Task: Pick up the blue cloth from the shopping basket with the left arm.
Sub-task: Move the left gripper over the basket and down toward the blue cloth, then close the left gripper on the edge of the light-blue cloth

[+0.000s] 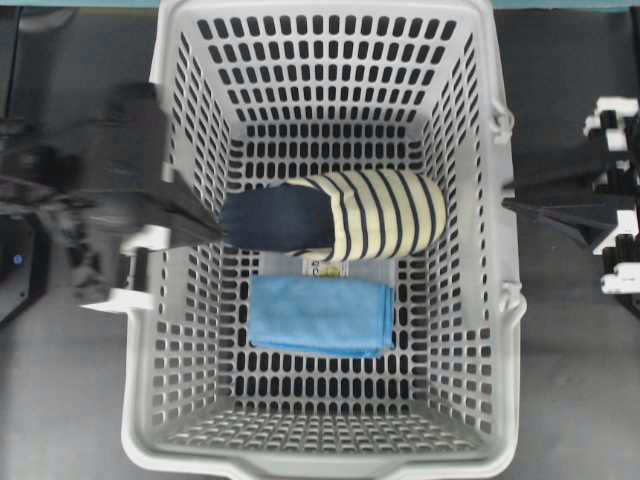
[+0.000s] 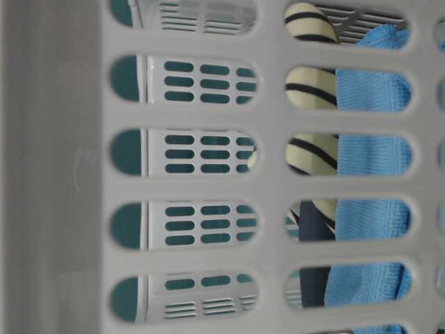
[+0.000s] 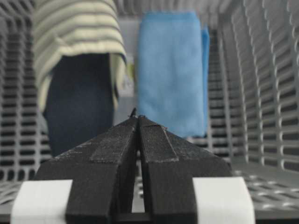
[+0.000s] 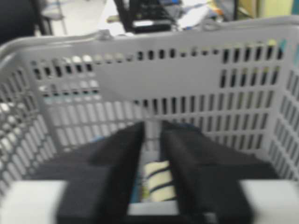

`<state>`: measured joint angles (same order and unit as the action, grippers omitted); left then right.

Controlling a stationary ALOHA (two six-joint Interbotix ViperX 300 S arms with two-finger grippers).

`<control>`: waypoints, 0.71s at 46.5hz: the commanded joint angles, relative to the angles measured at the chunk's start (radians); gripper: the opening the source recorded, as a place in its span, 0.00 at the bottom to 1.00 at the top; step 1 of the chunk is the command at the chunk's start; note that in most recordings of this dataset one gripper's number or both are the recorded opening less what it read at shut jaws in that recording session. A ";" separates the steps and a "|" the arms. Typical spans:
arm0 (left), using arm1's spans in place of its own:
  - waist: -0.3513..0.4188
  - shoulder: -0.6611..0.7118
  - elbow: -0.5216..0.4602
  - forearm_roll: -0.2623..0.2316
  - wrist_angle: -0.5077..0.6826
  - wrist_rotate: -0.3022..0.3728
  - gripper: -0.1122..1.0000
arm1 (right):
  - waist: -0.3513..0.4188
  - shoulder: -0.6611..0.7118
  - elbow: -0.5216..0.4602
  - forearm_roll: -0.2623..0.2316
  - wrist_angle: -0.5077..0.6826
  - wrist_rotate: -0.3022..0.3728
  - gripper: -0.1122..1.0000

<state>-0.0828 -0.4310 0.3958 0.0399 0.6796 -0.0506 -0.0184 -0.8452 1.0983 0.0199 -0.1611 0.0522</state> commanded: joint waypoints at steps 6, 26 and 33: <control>-0.023 0.166 -0.175 0.003 0.117 0.008 0.10 | -0.011 0.002 -0.026 0.003 0.000 -0.005 0.63; -0.051 0.430 -0.342 0.003 0.187 -0.005 0.85 | -0.021 -0.003 -0.023 0.000 0.011 -0.012 0.75; -0.075 0.500 -0.356 0.003 0.187 -0.006 0.92 | -0.021 -0.006 -0.021 0.000 0.008 -0.012 0.75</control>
<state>-0.1427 0.0506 0.0644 0.0399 0.8698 -0.0552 -0.0399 -0.8544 1.0968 0.0184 -0.1473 0.0399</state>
